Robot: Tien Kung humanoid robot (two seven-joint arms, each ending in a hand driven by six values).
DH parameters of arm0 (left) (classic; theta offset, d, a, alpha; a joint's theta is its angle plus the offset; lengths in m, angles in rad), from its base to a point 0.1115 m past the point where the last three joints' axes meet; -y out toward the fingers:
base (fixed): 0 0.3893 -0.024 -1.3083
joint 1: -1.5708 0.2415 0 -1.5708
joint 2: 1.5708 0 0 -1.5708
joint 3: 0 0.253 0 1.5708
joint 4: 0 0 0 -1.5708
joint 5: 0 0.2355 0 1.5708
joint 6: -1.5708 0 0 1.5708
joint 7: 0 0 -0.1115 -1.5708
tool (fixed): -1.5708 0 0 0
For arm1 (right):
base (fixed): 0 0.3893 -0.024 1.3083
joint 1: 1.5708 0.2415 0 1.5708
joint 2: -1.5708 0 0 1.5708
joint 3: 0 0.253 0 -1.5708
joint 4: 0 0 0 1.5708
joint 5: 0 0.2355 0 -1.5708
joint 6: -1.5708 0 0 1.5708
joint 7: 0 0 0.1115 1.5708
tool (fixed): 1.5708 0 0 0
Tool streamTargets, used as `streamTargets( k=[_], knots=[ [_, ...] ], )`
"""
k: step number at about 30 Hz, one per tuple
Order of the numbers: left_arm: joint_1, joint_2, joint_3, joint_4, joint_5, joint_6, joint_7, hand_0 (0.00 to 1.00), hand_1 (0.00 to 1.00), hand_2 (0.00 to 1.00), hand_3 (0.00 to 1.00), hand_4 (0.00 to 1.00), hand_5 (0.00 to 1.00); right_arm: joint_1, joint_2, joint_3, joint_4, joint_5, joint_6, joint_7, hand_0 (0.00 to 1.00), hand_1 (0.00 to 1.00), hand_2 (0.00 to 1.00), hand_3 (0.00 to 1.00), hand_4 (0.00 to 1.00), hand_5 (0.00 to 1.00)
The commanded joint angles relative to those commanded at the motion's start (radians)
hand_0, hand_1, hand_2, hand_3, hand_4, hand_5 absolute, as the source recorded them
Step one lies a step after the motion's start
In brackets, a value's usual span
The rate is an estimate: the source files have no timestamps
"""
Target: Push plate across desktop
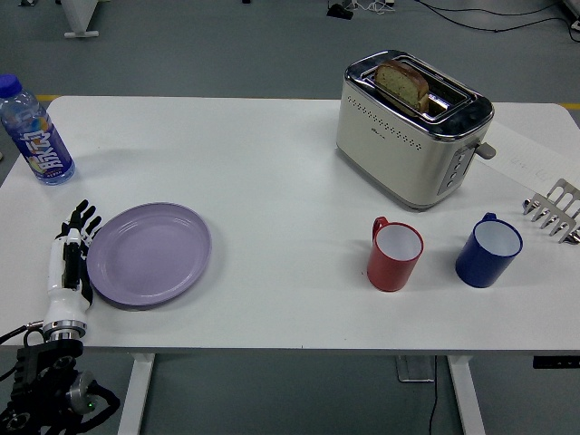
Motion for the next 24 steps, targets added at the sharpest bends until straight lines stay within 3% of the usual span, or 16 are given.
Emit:
streamTargets(
  k=[15, 24],
  knots=[
    [-0.005, 0.011, 0.133, -0.028, -0.085, 0.048, -0.038, 0.842, 0.897, 0.93, 0.903, 0.587, 0.998, -0.006, -0.001, -0.002, 0.0, 0.0, -0.001, 0.001, 0.637, 0.611, 0.664, 0.604, 0.187, 0.11],
    [-0.025, 0.017, 0.225, -0.045, -0.172, 0.119, -0.088, 0.842, 0.898, 0.928, 0.903, 0.583, 0.998, -0.003, -0.001, -0.004, 0.0, 0.003, 0.0, 0.002, 0.637, 0.611, 0.664, 0.604, 0.187, 0.11]
  ],
)
